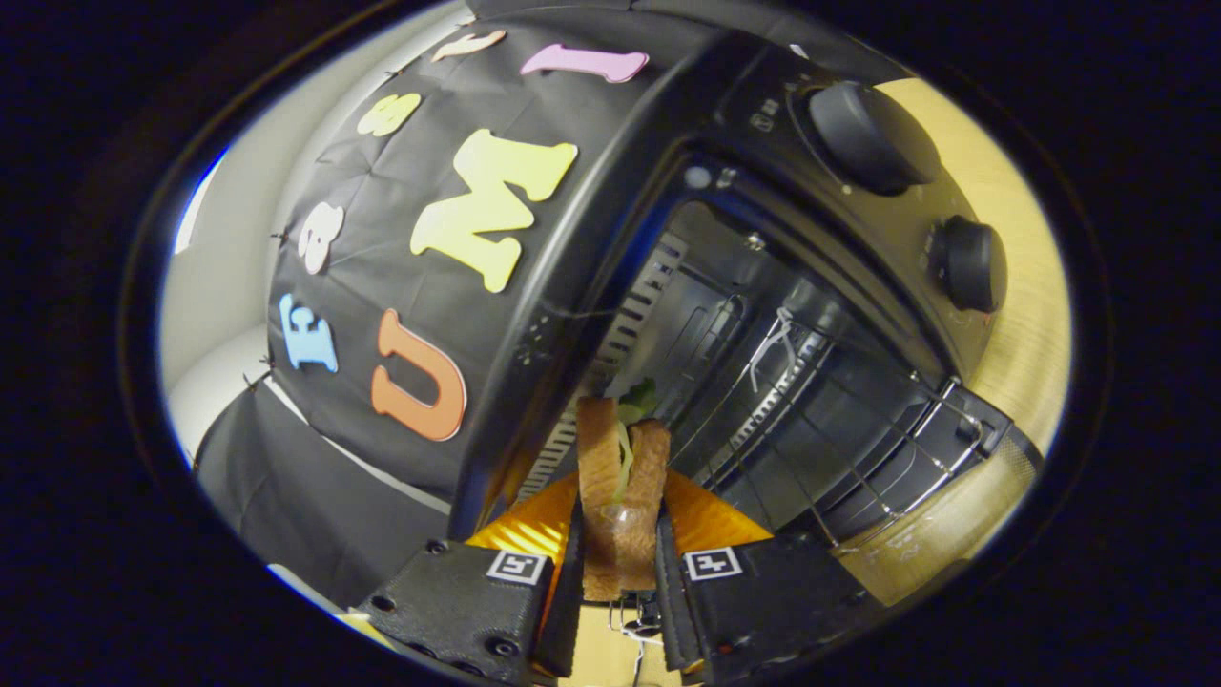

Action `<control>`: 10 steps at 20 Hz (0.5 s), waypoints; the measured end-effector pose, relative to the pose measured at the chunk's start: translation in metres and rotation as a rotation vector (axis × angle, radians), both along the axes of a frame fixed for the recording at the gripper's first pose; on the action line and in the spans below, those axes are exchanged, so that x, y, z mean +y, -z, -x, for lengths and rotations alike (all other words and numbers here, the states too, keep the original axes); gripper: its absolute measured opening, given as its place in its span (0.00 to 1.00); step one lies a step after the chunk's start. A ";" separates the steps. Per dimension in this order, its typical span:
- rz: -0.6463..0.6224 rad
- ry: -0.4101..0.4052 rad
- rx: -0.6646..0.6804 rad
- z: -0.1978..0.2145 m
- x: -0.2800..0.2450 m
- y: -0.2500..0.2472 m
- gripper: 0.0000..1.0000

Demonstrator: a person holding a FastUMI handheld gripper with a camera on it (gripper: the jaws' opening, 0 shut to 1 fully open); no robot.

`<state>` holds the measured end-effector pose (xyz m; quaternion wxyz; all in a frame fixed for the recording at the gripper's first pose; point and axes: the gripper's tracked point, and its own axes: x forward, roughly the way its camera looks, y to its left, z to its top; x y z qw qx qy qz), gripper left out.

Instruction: Open the toaster oven, put the food inside, and close the toaster oven door.

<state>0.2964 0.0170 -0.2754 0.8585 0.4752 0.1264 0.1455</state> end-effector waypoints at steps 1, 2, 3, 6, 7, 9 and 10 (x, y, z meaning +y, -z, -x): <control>0.010 0.016 0.005 -0.003 -0.005 0.004 0.39; 0.031 0.015 0.018 -0.002 -0.006 0.011 0.42; 0.039 0.016 0.017 -0.002 -0.006 0.011 0.45; 0.160 0.082 0.040 0.000 -0.012 0.013 0.65; 0.205 0.090 0.048 0.003 -0.013 0.013 0.73; 0.293 0.057 0.065 0.009 -0.004 0.018 0.85; 0.348 0.064 0.068 0.009 -0.007 0.020 0.89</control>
